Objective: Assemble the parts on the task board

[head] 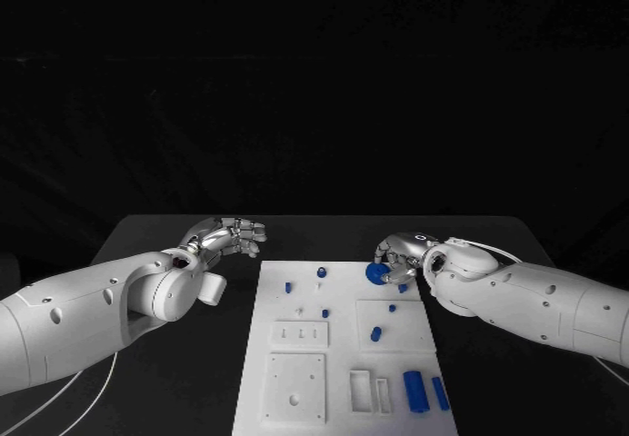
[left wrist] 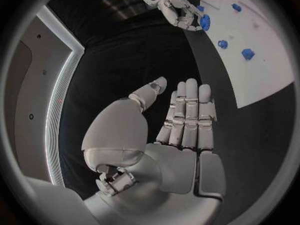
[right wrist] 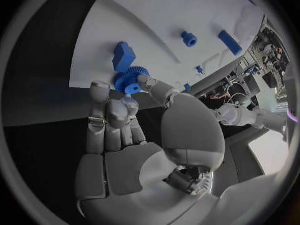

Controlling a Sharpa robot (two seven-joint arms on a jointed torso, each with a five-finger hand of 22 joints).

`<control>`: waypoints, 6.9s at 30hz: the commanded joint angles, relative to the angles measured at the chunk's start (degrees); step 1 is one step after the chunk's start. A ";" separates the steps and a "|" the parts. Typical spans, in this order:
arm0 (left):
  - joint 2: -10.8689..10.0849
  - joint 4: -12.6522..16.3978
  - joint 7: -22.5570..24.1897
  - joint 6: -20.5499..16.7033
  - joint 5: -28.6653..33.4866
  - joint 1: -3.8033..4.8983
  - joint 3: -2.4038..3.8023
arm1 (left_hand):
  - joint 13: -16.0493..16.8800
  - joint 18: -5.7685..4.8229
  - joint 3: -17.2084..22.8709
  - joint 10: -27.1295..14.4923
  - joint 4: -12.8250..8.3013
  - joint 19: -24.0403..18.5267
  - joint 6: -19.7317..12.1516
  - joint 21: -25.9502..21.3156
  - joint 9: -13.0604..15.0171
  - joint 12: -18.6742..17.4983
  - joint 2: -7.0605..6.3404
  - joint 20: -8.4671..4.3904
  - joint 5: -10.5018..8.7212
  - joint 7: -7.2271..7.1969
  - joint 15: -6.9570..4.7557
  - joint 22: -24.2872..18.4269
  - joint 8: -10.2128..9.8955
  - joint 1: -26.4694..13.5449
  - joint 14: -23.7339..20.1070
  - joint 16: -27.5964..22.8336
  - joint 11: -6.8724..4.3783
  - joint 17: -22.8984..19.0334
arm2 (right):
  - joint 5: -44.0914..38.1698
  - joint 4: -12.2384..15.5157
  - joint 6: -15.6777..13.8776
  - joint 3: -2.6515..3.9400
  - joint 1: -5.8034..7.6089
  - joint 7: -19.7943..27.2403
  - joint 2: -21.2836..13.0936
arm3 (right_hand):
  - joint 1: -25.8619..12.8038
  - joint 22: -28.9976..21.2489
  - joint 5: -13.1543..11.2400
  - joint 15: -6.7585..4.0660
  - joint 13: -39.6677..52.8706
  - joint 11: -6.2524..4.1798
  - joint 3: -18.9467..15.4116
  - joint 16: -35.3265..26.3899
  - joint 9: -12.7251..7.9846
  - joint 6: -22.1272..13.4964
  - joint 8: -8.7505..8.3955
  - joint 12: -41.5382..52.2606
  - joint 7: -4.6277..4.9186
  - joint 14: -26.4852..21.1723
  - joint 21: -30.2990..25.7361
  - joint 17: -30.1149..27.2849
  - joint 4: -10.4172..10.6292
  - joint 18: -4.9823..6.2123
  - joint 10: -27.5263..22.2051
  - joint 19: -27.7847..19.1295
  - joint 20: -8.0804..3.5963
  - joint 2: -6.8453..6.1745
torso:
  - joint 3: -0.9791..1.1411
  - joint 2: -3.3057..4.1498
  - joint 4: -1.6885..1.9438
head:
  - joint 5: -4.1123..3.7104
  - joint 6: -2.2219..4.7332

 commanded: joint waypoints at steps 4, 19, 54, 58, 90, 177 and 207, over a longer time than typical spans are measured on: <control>0.01 0.03 -0.05 0.38 0.01 0.02 0.03 | -0.05 0.52 0.28 -0.58 -0.07 -0.26 -0.19 0.23 0.07 -0.33 0.18 0.01 -0.20 0.14 -0.15 1.06 -0.36 -0.39 -0.38 -0.14 -0.01 -0.07 | -4.55 -0.10 0.45 -0.24 -0.61 -1.51 0.13 | 0.48 1.22 -0.75 -1.02 -0.27 -0.83 1.17 -0.50 0.89 3.99 1.35 0.12 0.54 0.17 0.44 0.27 -0.09 1.39 0.07 0.04 0.08 0.04 | -0.07 -0.01 0.02 | -0.15 0.03; -0.04 0.06 -0.21 0.40 0.00 0.02 0.03 | -0.05 0.54 0.35 -0.58 -0.08 -0.26 -0.16 0.26 0.10 -0.32 0.29 0.00 -0.19 0.15 -0.16 1.06 -0.36 -0.33 -0.36 -0.11 -0.02 -0.10 | -5.28 0.18 -0.27 -0.26 -0.67 -1.64 0.42 | -0.68 1.18 -1.29 -1.97 -0.50 -1.85 1.86 -0.85 2.45 6.84 2.81 -0.20 -0.54 0.41 0.85 0.70 0.46 1.39 0.73 0.05 0.17 0.44 | -0.10 0.00 0.04 | -0.22 -0.24; -0.16 -0.23 -0.03 0.30 -0.08 0.01 0.03 | -0.03 0.55 0.38 -0.59 -0.13 -0.28 -0.17 0.31 0.15 -0.33 0.29 0.01 -0.20 0.16 -0.16 1.05 -0.39 -0.31 -0.36 -0.06 -0.01 -0.15 | -11.28 10.37 -9.64 -0.12 0.26 -4.57 1.94 | -0.25 1.12 -0.72 -2.41 -0.51 -2.29 2.62 -0.89 3.32 7.54 2.91 -0.26 -0.96 0.59 1.24 1.22 0.70 1.39 1.49 0.45 -0.28 -0.14 | -0.14 0.05 -0.01 | 0.45 0.09; -0.10 -0.21 -0.02 0.32 -0.09 0.01 0.03 | -0.03 0.55 0.38 -0.59 -0.14 -0.28 -0.17 0.32 0.16 -0.33 0.29 0.01 -0.21 0.16 -0.16 1.05 -0.39 -0.31 -0.37 -0.05 -0.01 -0.16 | -11.77 9.94 -9.81 -0.17 0.17 -4.80 3.55 | -0.26 1.10 -0.91 -2.41 -0.53 -2.29 2.76 -0.91 3.38 7.52 2.85 -0.32 -0.96 0.59 1.25 1.27 0.89 1.39 1.53 0.47 -0.27 -0.31 | -0.16 0.05 0.06 | 0.58 0.13; -0.08 0.08 -0.18 0.10 -0.20 0.05 0.05 | -0.02 0.55 0.36 -0.60 -0.12 -0.30 -0.16 0.35 0.19 -0.33 0.23 0.03 -0.22 0.16 -0.15 1.04 -0.41 -0.39 -0.37 -0.01 0.00 -0.20 | -15.25 5.53 -9.24 -1.11 -2.73 -6.64 9.96 | -0.21 1.08 -0.85 -2.37 -0.56 -2.23 3.01 -1.00 3.48 7.29 2.61 -0.45 -0.90 0.61 1.26 1.35 1.12 1.39 1.60 0.47 -0.23 -0.39 | -0.09 0.05 0.03 | 1.48 0.13; -0.60 0.15 -0.24 0.03 -0.27 0.07 0.06 | -0.01 0.57 0.33 -0.69 0.28 -0.41 -0.19 0.43 0.32 -0.39 0.10 0.05 -0.47 0.18 -0.13 0.99 -0.53 -0.84 -0.47 0.07 0.04 -0.40 | -7.03 6.85 -6.18 -1.22 -3.25 -5.70 7.01 | -5.43 0.94 -5.74 -0.33 -0.48 -0.04 -1.77 -2.03 1.31 0.54 -1.77 -1.01 1.43 0.51 0.40 2.52 9.10 1.39 0.31 0.15 -0.66 -2.29 | -0.05 0.05 -0.06 | 1.53 -0.38; -0.75 0.08 -0.21 0.06 -0.31 0.06 0.05 | -0.01 0.58 0.38 -0.71 0.29 -0.43 -0.20 0.45 0.35 -0.40 0.08 0.05 -0.47 0.18 -0.13 0.99 -0.55 -0.82 -0.48 0.10 0.04 -0.45 | -5.01 8.82 -13.96 -1.16 -3.23 -4.66 5.50 | -4.30 1.02 -4.46 -0.25 -0.45 0.08 -1.40 -2.03 0.86 -0.48 -2.39 -0.87 1.58 0.54 0.45 2.92 9.45 1.39 0.41 0.35 -1.10 -2.63 | -0.05 0.01 0.00 | 1.63 -0.30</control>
